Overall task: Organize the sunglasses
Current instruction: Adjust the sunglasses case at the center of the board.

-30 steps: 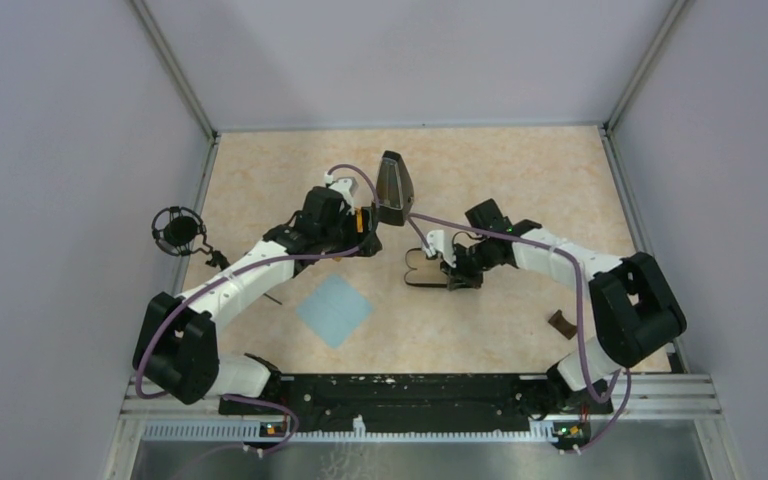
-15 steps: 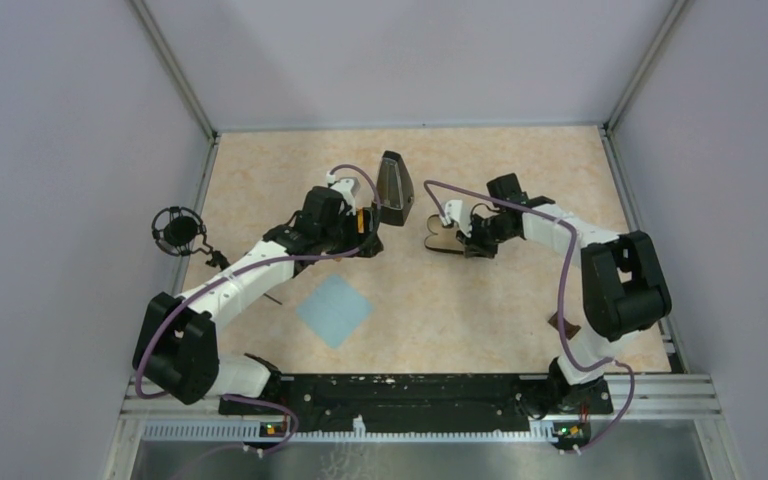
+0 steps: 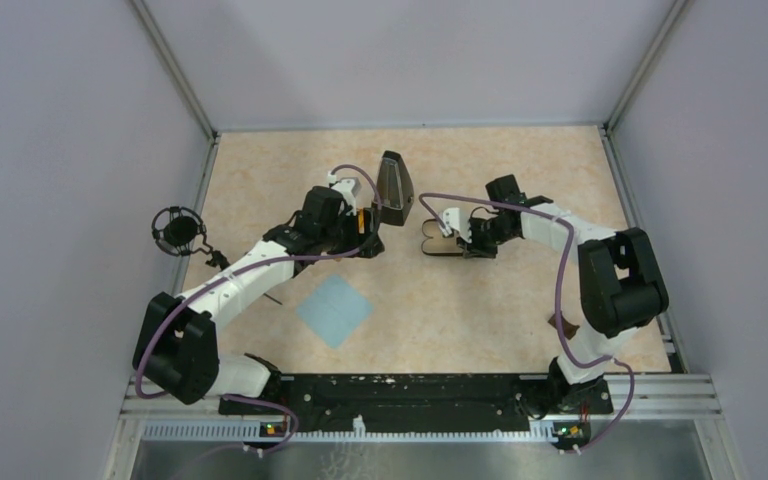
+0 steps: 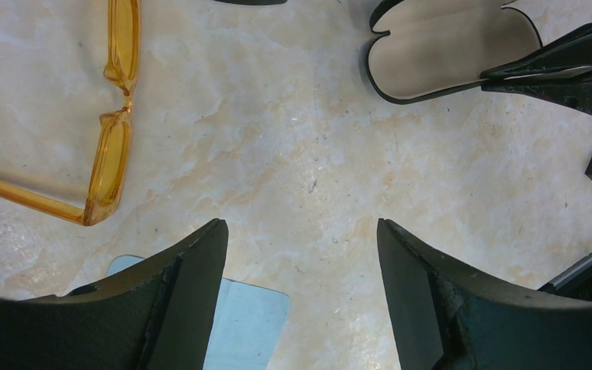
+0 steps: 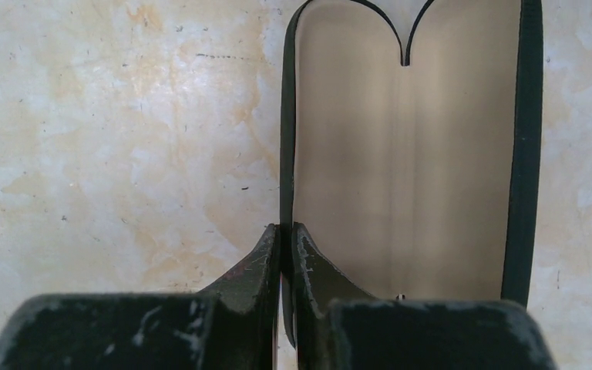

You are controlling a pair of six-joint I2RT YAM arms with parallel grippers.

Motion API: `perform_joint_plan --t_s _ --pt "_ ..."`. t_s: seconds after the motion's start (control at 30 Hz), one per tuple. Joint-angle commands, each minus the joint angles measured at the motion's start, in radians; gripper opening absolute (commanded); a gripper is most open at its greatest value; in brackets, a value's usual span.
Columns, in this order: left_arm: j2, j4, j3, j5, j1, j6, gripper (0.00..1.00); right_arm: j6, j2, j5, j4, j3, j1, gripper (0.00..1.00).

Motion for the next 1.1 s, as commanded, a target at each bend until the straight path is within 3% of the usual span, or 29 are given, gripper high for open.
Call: perform_joint_plan --t_s 0.0,0.17,0.53,0.87,1.07 --pt "-0.003 0.049 -0.001 0.025 0.003 0.021 0.77 -0.053 0.012 -0.024 0.016 0.016 -0.013 0.08" --pt "0.003 0.051 0.002 0.047 0.003 0.026 0.77 -0.020 0.012 -0.009 0.052 0.016 -0.016 0.17" --pt "0.006 0.055 0.003 0.068 0.004 0.027 0.77 0.021 0.011 0.015 0.099 0.014 -0.021 0.24" --pt "0.053 0.021 0.025 0.099 0.004 0.041 0.77 0.030 -0.035 0.052 0.119 0.012 -0.037 0.38" --pt "0.064 0.017 0.025 0.100 0.002 0.049 0.77 0.066 -0.088 -0.016 0.094 -0.008 -0.039 0.42"
